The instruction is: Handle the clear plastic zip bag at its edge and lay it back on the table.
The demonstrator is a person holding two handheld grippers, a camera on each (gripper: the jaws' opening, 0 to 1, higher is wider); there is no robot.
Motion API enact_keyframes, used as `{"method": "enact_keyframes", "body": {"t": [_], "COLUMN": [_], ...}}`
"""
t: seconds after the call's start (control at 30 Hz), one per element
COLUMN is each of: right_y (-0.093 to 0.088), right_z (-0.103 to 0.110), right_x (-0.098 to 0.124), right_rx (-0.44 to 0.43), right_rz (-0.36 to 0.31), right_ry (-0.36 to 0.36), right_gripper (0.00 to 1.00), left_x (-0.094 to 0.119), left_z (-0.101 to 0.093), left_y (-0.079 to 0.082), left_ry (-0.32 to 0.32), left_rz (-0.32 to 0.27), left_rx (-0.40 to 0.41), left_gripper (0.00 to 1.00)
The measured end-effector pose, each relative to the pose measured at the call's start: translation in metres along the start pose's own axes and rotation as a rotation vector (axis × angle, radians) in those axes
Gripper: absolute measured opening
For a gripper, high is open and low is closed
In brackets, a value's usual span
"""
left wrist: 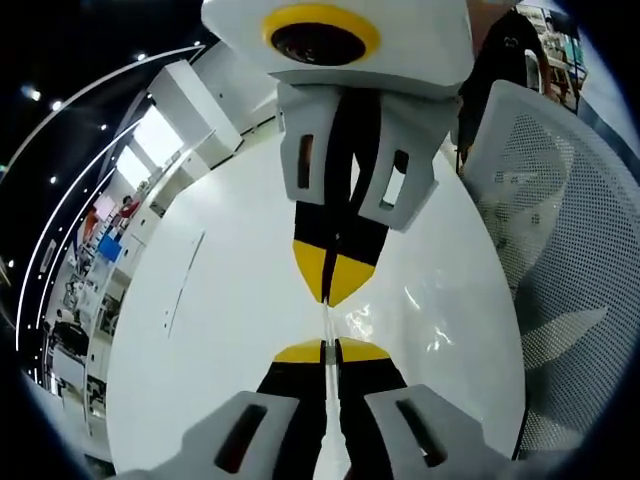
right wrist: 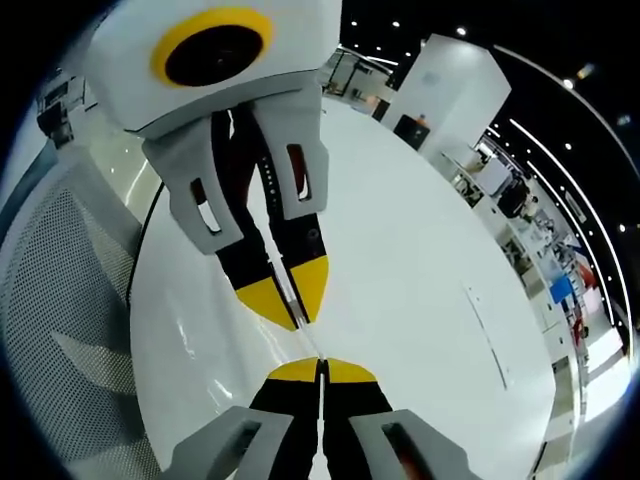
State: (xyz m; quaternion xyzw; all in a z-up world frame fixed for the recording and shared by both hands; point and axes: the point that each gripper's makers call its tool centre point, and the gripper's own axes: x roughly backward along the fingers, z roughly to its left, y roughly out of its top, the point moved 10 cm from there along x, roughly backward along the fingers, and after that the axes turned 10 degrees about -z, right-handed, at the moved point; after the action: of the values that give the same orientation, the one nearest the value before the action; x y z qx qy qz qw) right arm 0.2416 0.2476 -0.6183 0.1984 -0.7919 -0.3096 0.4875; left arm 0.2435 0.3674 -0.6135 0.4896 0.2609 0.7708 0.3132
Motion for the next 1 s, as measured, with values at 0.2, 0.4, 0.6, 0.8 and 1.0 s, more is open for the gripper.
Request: {"method": "enact_keyframes", "body": {"t": [0.2,0.4,0.6,0.8,1.0], "right_y": [-0.0005,0.0003,0.0009,0.0011,0.0024], "right_z": [-0.0013,-0.0011,-0.0014,-0.0015,-0.0007], "right_x": [0.0001,0.0006,0.0008,0.0015,0.0032], "right_rx": [-0.004,-0.005,-0.006,-0.011,-0.006], "right_rz": [-0.001,-0.002,0.003,0.002,0.005], "right_ry": [-0.001,-0.002,-0.001,-0.004,-0.006], "right_gripper": [0.00,0.00,0.00,0.00,0.00], "left_x": [0.0005,0.0007,0.0007,0.0015,0.0010], "left_z": [0.0002,0.0004,0.0004,0.0005,0.0007], "left_y": [0.0005,-0.0008,-0.0029,-0.0023,-0.0022], "left_ry": [0.002,0.004,0.002,0.002,0.001], "left_rz": [-0.001,0.001,0.003,0.005,0.007], "left_rx": [0.003,0.008,0.012,0.018,0.020], "left_gripper": [0.00,0.00,0.00,0.00,0.00]}}
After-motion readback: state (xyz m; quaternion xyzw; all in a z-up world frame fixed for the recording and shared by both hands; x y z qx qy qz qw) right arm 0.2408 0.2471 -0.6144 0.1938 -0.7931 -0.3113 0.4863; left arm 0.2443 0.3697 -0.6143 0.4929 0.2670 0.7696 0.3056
